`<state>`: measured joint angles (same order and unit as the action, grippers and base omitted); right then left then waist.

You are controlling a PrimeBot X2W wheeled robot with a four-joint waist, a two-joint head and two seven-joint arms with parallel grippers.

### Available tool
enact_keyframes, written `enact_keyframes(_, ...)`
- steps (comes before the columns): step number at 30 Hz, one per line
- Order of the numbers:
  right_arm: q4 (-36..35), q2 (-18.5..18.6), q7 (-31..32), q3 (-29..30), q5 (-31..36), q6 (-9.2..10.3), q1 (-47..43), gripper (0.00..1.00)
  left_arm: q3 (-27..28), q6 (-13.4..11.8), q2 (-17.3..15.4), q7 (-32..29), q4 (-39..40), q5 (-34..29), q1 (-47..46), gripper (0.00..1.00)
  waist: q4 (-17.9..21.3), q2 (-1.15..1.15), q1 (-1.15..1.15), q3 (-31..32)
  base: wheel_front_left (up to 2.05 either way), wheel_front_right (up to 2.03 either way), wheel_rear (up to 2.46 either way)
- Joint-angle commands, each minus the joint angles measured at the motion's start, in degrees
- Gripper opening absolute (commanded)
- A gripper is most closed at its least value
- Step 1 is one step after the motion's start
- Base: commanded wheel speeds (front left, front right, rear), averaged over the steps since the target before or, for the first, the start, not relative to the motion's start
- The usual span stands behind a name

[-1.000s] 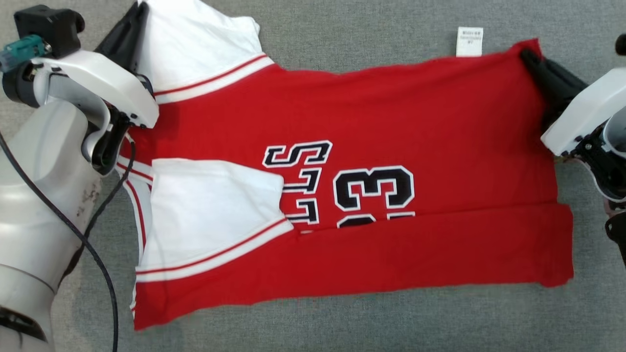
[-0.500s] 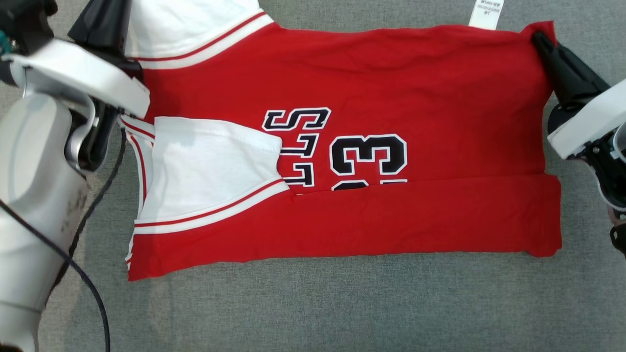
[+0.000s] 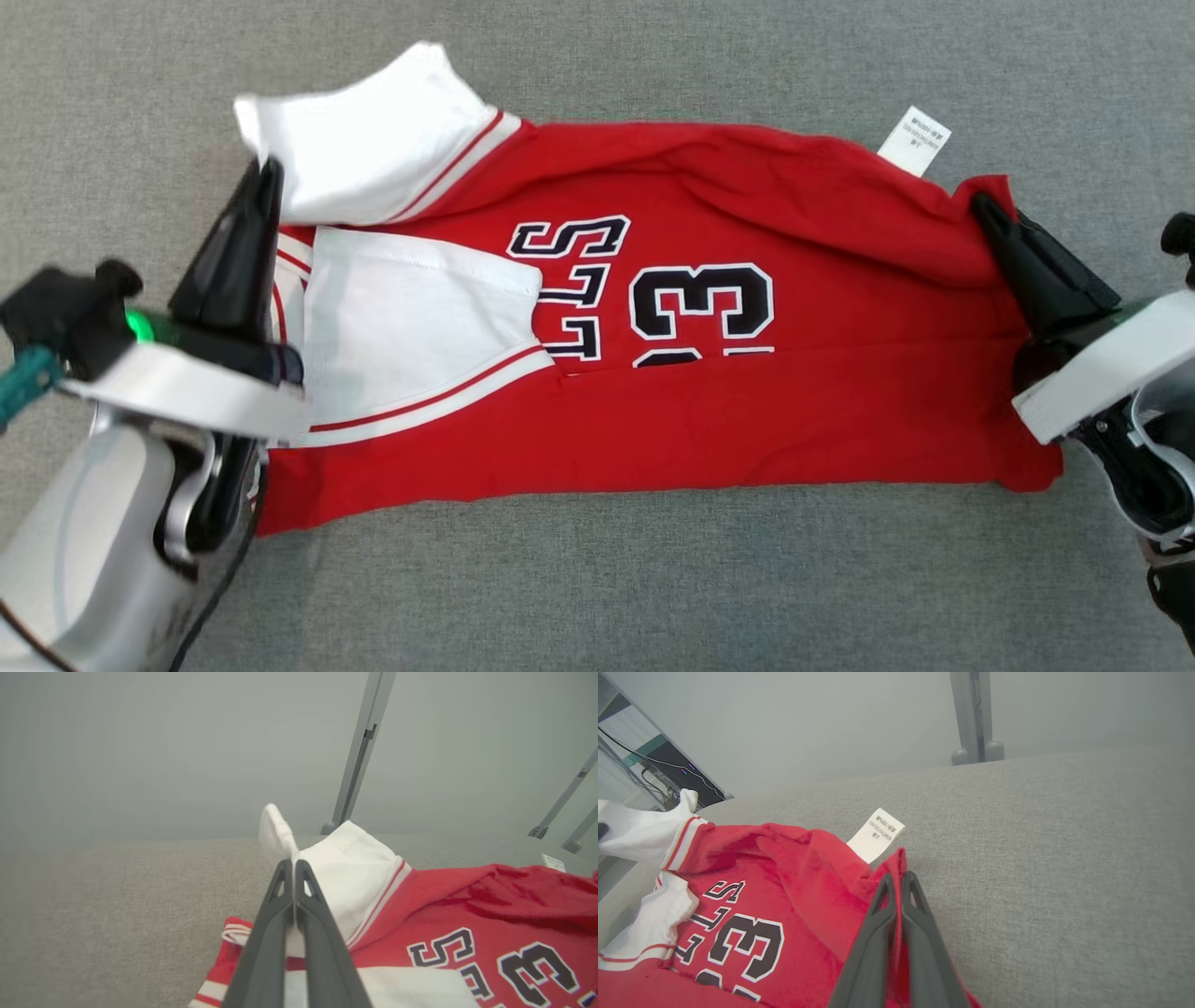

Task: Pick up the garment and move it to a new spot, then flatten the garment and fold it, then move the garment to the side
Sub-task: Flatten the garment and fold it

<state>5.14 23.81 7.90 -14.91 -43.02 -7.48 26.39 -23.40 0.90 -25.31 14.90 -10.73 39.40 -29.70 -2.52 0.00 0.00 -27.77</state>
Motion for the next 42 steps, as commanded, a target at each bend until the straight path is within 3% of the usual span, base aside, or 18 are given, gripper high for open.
enact_keyframes(1, -0.64, 0.44, -0.92, 0.17, 0.7, -0.04, -0.39, 0.0, 0.38, -0.49, -0.61, 0.19, 0.6, 0.25, 1.07, 0.0, 0.07, 0.0, 0.0, 0.0, 0.0, 0.0, 0.0)
enact_keyframes(10, 1.04, -0.14, -10.57, 0.04, 11.96, -0.03, -1.6, 0.0, 1.81, -4.57, -2.11, -0.84, 10.25, 3.13, 13.18, 0.0, 0.74, 0.0, 0.0, 0.28, 0.0, 0.0, 0.0)
enact_keyframes(22, 4.57, -2.67, -18.03, -1.2, 15.66, -0.03, -8.41, 0.0, 1.57, -6.4, -1.62, -2.34, 10.82, 6.95, 21.26, 0.0, 0.27, 0.0, 0.0, 1.5, 0.0, 0.0, 0.0)
enact_keyframes(23, 5.02, -2.98, -17.99, -1.22, 15.64, -0.03, -8.89, 0.13, 1.59, -6.41, -1.58, -2.6, 10.53, 7.23, 21.39, 0.0, 0.24, 0.0, 0.0, 1.57, 0.0, 0.0, 0.0)
enact_keyframes(24, 5.29, -3.12, -18.08, -1.36, 15.81, -0.03, -9.15, 0.47, 1.41, -6.32, -1.51, -2.91, 10.12, 7.44, 21.61, 0.0, 0.19, 0.0, 0.0, 1.63, 0.0, 0.0, 0.0)
enact_keyframes(25, 5.66, -3.54, -18.32, -1.18, 15.52, -0.03, -9.37, 1.0, 1.2, -6.43, -1.65, -3.03, 9.57, 7.17, 21.6, 0.04, 0.13, 0.0, 0.0, 1.68, 0.0, 0.0, 0.0)
enact_keyframes(26, 5.97, -3.92, -18.32, -1.06, 15.29, -0.03, -9.88, 1.0, 1.23, -6.66, -1.57, -2.94, 9.11, 7.01, 21.48, 0.3, 0.1, 0.0, 0.0, 1.75, 0.0, 0.0, 0.0)
enact_keyframes(28, 6.1, -4.79, -19.04, -0.42, 15.46, -0.03, -10.83, 1.0, 1.36, -6.93, -0.88, -2.6, 8.36, 7.24, 21.25, 1.0, 0.0, 0.0, 0.0, 1.99, 0.0, 0.0, 0.0)
enact_keyframes(36, 2.72, -9.77, -21.72, 6.31, 18.87, -0.03, -14.82, 1.0, 5.37, -9.05, 2.23, -0.06, 8.62, 3.22, 20.34, 1.0, 0.26, 0.0, 0.0, 4.11, 0.0, 0.0, 0.0)
enact_keyframes(42, -2.2, -13.44, -22.04, 11.96, 23.78, -0.03, -16.38, 1.0, 12.06, -8.78, 6.05, 0.17, 13.66, -2.52, 19.51, 1.0, 0.7, 0.0, 0.0, 5.77, 0.0, 0.0, 0.0)
